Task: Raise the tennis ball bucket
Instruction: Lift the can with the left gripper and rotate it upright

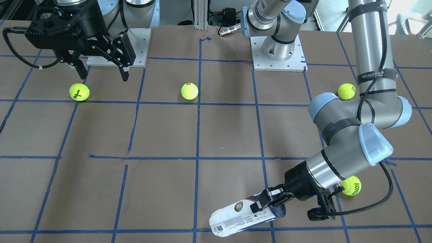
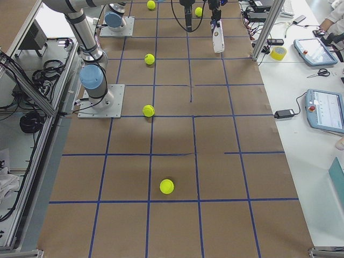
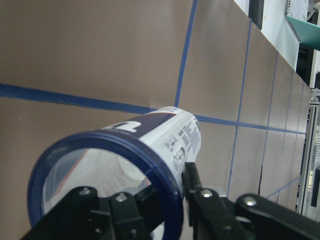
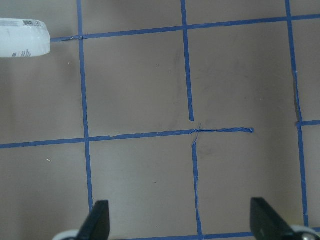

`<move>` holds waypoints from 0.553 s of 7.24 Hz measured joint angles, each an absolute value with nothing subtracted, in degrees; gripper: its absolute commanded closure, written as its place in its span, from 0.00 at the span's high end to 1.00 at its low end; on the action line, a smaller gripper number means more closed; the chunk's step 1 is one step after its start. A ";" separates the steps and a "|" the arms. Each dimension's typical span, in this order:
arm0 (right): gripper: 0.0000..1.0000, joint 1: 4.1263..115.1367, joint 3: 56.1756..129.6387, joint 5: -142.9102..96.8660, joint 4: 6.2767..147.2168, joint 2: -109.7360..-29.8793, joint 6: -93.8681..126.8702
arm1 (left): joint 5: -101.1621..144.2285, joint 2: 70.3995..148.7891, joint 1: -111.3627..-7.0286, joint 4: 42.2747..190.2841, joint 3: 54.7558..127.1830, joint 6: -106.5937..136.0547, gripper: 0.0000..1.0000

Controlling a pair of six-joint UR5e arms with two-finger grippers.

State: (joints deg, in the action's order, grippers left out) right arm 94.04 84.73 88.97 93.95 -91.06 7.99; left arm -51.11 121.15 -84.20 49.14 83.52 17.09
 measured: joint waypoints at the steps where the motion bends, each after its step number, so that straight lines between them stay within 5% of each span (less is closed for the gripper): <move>1: 1.00 94.04 84.73 88.97 93.95 -91.10 8.00 | -57.96 119.61 -87.00 53.78 80.07 18.70 0.00; 4: 1.00 94.04 84.73 89.08 93.94 -91.22 8.00 | -77.55 118.47 -94.73 66.13 73.62 10.34 0.00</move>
State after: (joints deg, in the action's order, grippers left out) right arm 94.04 84.73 89.08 93.94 -91.22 8.00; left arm -77.55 118.47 -94.73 66.13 73.62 10.34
